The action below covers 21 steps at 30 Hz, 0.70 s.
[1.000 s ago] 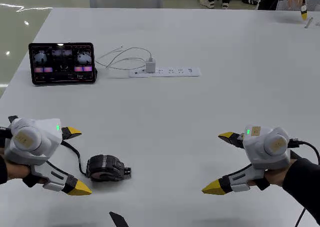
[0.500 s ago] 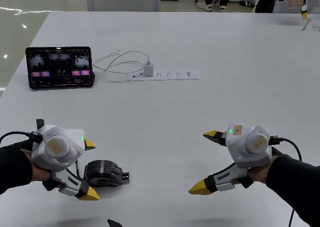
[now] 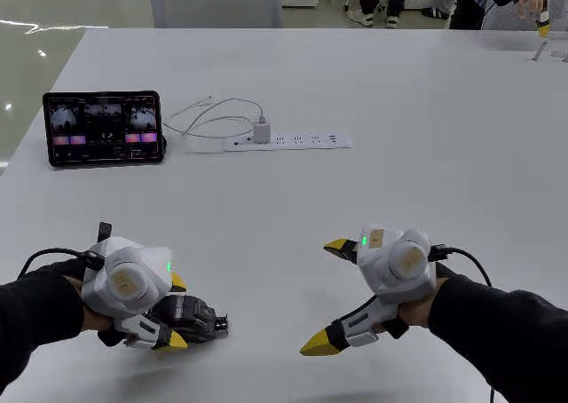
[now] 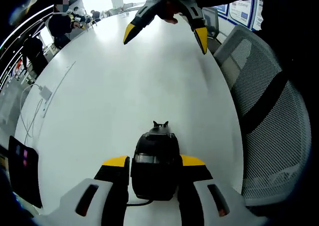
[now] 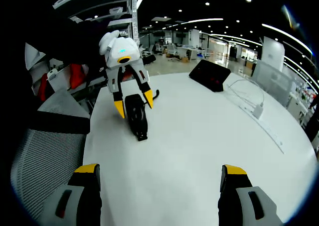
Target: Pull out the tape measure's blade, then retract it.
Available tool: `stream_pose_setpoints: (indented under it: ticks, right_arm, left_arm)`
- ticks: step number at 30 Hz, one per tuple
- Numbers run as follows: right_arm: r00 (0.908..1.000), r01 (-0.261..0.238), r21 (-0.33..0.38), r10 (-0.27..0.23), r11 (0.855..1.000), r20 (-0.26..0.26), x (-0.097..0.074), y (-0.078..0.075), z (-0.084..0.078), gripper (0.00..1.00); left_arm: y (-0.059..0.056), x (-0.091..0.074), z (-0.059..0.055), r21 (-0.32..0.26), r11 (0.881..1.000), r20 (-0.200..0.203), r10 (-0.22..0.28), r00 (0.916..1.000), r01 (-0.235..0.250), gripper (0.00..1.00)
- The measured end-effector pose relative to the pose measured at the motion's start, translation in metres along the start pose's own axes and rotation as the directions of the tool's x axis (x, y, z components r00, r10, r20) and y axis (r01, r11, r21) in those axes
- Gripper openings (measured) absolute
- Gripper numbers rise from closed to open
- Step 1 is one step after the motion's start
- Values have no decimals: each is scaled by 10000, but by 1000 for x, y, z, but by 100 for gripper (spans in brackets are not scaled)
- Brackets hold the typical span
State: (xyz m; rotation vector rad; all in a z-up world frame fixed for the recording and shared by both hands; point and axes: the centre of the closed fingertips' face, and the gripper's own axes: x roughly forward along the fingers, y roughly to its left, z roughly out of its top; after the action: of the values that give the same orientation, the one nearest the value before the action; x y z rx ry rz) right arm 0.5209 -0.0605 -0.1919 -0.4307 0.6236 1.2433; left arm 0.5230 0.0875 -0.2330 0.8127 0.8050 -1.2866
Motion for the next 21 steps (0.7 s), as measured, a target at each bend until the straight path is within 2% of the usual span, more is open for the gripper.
stream_pose_setpoints:
  ticks: [1,6,11,15,21]
  right_arm:
    - [10000,-23,-29,23,10000,10,2,0,1,100]
    - [9998,-175,-173,176,9997,48,14,1,7,100]
    - [9993,-374,-344,374,9987,-5,29,4,10,100]
    - [9984,-570,-346,568,9978,-60,46,8,13,100]
    - [9965,-830,-386,828,9958,-76,71,16,14,99]
  left_arm:
    - [1,0,0,-188,9998,-17,87,10000,-88,32]
    - [0,-1,2,157,9998,47,-105,9999,104,31]
    - [-1,-1,2,204,9997,-232,-129,9996,133,31]
    - [-2,-1,1,149,9999,-393,-49,9992,55,31]
    - [-2,0,0,107,9999,-374,37,9993,-33,31]
